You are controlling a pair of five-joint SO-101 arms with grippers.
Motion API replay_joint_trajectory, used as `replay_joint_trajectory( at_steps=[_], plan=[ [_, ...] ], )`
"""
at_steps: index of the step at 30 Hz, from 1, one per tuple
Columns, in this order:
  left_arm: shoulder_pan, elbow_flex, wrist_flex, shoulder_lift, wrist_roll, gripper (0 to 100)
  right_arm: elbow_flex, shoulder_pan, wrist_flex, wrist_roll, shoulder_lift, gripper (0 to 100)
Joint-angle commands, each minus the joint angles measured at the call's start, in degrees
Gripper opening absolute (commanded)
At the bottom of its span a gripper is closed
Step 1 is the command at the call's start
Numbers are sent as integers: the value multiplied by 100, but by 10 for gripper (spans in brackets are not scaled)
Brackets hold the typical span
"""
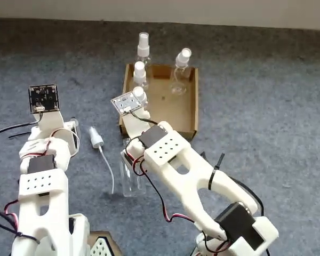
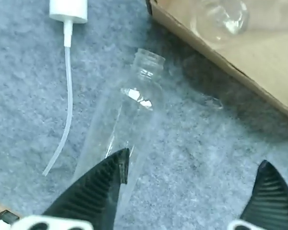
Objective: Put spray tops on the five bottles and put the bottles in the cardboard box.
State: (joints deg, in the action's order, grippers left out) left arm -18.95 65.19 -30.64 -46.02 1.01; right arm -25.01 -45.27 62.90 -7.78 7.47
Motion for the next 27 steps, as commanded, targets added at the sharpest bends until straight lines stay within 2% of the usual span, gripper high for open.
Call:
replay_joint_trajectory(
  at_steps=[1, 7, 14, 27],
  plan=[
    [-75, -31, 105, -66, 26, 147, 374, -136, -207, -193, 92, 356],
    [-75, -31, 105, -75, 26, 147, 356, -347, -725, -387, 31, 357],
    [-48, -31, 114, -75, 26, 147, 356, -734, -804, -396, 13, 357],
    [-48, -31, 97, -84, 26, 147, 321, -426, -1156, -396, -1112, 354]
  ],
)
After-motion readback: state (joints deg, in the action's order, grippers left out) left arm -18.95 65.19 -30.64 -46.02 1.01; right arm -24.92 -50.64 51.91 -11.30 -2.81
